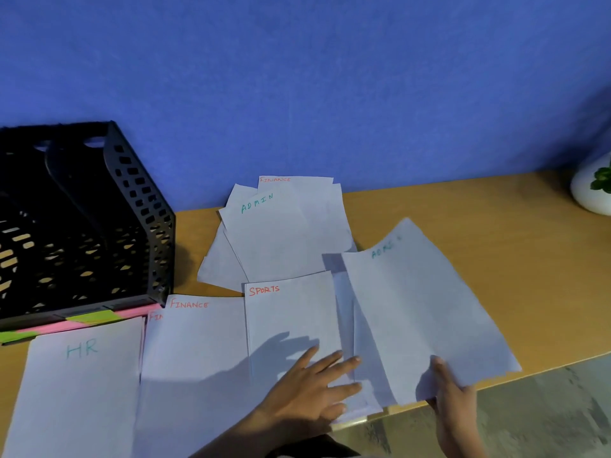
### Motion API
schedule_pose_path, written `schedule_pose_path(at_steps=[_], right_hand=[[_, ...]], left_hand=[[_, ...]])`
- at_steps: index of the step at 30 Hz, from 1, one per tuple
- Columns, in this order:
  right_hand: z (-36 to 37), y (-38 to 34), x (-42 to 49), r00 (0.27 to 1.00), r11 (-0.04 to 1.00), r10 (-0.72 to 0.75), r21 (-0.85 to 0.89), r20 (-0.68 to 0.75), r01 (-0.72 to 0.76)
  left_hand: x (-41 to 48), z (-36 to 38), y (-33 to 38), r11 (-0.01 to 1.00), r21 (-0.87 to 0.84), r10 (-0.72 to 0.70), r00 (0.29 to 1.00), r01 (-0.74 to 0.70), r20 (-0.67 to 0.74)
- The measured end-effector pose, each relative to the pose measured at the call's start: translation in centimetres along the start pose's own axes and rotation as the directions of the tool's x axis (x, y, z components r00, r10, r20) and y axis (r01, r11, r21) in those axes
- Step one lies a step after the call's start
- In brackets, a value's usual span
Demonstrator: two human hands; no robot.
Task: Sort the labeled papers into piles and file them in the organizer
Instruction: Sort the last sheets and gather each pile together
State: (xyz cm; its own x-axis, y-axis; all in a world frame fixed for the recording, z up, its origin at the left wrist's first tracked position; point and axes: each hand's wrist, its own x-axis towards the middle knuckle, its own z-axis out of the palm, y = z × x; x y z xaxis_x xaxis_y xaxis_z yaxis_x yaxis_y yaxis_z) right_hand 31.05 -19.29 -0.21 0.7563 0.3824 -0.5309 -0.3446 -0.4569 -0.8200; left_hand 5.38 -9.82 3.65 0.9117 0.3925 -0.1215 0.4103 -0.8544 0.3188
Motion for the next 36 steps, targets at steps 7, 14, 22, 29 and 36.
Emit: schedule_pose_path(at_steps=[7,14,22,29,36], right_hand=[[-0.1,1.8,2.4,0.995,0.981,0.054,-0.181,-0.078,-0.068],[0.5,1.9,-0.5,0.917,0.858,-0.254,-0.509,-0.308,0.066],[1.0,0.6,-1.0,0.734,0.663,-0.587,-0.723,-0.341,0.194],[2.2,1.0,-1.1,0.706,0.604,-0.693,-0.654,-0.148,0.455],[4.0,2.9,-1.9,0.72,0.612,-0.692,-0.575,-0.055,0.544]], left_hand=[[-1.1,0.6,-5.0,0.953,-0.139,-0.293,0.937,0.27,-0.191],[0.8,-1.1,-13.3,0.791,-0.285,-0.596,0.787,0.542,-0.158],[4.2,-2.5,-18.4,0.428,-0.322,-0.902,0.422,0.845,-0.091],[6.8,-1.8,-20.6,0.039,-0.543,-0.991,0.104,0.839,0.089],[7.7,-1.0,-22.5,-0.003,-0.544,-0.991,0.071,0.839,0.114]])
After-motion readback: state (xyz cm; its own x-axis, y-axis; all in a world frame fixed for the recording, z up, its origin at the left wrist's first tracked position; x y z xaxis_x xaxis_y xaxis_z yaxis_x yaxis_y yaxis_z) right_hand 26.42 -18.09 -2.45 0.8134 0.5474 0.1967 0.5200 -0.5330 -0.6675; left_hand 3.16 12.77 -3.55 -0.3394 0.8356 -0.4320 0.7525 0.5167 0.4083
